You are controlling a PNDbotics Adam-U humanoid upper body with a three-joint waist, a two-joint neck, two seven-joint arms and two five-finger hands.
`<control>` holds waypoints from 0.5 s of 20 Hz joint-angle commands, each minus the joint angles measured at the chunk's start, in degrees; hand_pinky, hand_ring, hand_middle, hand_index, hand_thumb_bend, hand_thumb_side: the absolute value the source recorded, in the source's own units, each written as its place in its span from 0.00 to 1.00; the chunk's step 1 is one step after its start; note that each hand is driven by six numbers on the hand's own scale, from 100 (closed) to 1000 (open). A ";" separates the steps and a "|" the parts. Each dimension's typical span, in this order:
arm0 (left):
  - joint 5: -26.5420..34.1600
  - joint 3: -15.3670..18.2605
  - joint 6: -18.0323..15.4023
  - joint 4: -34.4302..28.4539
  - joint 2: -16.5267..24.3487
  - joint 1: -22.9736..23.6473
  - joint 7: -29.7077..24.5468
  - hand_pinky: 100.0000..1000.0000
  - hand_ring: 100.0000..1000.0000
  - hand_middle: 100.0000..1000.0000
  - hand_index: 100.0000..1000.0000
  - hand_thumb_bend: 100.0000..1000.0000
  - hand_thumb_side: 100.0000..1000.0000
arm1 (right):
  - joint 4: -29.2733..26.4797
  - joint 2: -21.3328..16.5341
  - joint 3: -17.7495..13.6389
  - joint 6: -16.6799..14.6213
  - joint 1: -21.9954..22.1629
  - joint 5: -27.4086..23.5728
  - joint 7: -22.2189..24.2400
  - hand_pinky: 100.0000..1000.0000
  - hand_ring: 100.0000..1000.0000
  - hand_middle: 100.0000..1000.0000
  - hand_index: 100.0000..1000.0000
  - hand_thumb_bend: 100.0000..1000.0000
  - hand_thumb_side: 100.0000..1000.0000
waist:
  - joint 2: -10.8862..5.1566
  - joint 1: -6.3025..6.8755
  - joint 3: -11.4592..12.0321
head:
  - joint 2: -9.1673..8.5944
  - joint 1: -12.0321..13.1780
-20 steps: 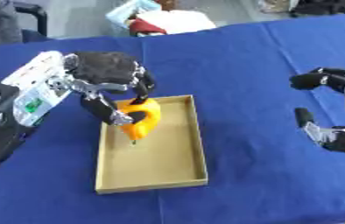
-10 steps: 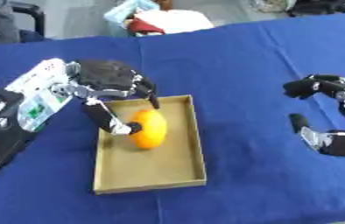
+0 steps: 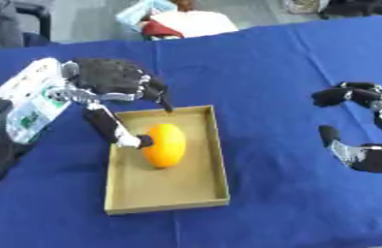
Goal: Pick up objects on the table and place them in the box.
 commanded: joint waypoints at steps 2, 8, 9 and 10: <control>7.20 5.87 -1.09 -8.42 5.05 3.56 -3.70 0.68 0.68 0.70 0.81 0.05 0.48 | -0.54 -1.09 -1.12 0.14 -0.36 0.76 -0.80 0.67 0.68 0.65 0.84 0.00 0.41 | -0.84 -0.45 0.32 | -0.17 -0.30; 17.92 13.79 5.63 -17.28 4.70 13.60 -3.15 0.67 0.67 0.70 0.82 0.00 0.57 | -0.69 -0.76 -2.20 0.59 0.09 1.31 -2.16 0.67 0.68 0.66 0.84 0.00 0.40 | -0.16 -1.26 1.95 | 0.32 0.04; 19.59 14.92 6.62 -17.97 3.58 15.34 -3.34 0.67 0.66 0.69 0.82 0.00 0.65 | -0.73 -0.65 -2.39 0.67 0.22 1.37 -2.42 0.67 0.68 0.66 0.85 0.00 0.40 | -0.09 -1.45 2.19 | 0.41 0.16; 21.33 15.92 7.62 -18.42 2.36 16.87 -3.74 0.67 0.66 0.69 0.82 0.00 0.67 | -0.77 -0.55 -2.56 0.76 0.37 1.44 -2.69 0.67 0.68 0.66 0.85 0.00 0.40 | -0.03 -1.62 2.44 | 0.50 0.28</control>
